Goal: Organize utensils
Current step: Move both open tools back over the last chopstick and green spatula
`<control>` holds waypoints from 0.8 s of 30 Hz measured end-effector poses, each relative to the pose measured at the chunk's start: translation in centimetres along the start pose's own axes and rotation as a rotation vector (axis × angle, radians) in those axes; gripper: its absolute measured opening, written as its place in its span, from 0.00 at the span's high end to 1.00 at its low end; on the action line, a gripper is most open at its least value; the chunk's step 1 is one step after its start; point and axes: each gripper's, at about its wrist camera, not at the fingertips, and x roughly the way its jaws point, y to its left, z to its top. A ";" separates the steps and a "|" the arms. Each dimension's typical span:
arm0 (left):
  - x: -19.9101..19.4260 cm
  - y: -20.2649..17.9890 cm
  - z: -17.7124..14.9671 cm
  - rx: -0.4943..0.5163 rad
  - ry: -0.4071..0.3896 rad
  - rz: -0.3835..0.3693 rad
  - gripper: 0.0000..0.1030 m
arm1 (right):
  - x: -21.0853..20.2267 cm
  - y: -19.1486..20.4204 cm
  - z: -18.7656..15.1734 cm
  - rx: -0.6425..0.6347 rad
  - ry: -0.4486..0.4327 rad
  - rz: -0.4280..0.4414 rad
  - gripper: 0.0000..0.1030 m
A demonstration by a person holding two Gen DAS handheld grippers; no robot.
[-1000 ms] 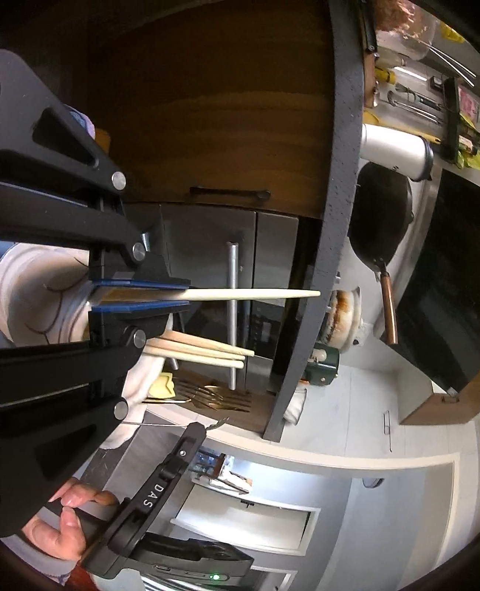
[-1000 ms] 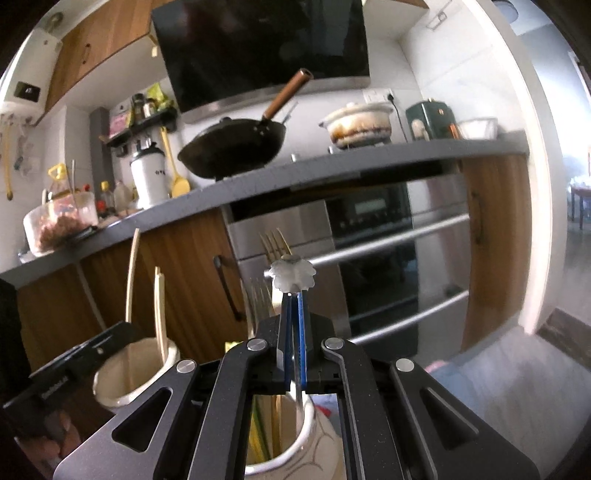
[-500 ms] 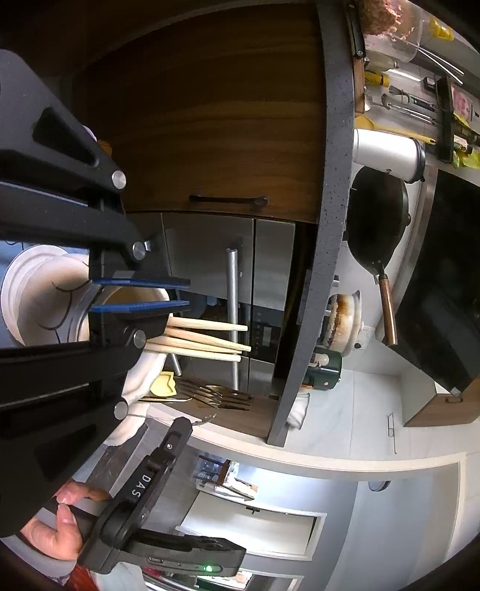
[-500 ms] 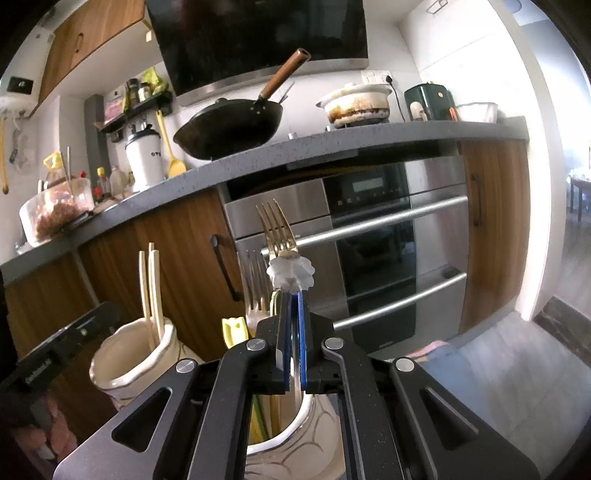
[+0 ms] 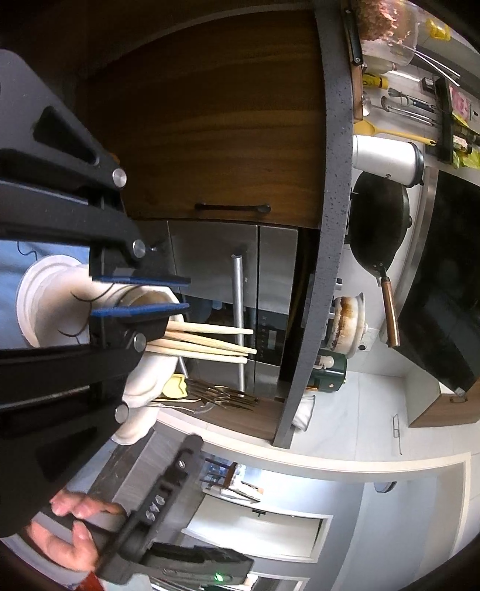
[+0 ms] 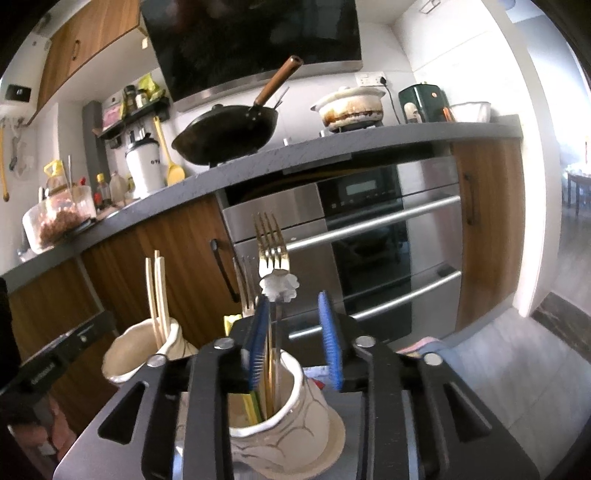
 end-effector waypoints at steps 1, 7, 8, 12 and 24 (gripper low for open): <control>-0.2 0.0 0.0 0.006 0.002 0.006 0.77 | -0.5 0.0 0.0 -0.006 0.001 -0.004 0.57; -1.4 0.1 0.2 0.022 -0.007 0.047 0.40 | -2.6 -0.1 0.2 -0.040 0.017 -0.010 0.24; -1.6 0.2 0.2 0.023 -0.009 0.050 0.37 | -3.2 -0.1 0.2 -0.045 0.016 -0.005 0.22; -2.7 0.1 0.5 0.029 -0.018 0.071 0.23 | -4.6 -0.2 0.4 -0.053 0.025 0.012 0.10; -5.7 -0.7 -0.6 0.069 0.054 0.125 0.05 | -8.2 -0.9 -1.4 -0.103 0.109 -0.052 0.05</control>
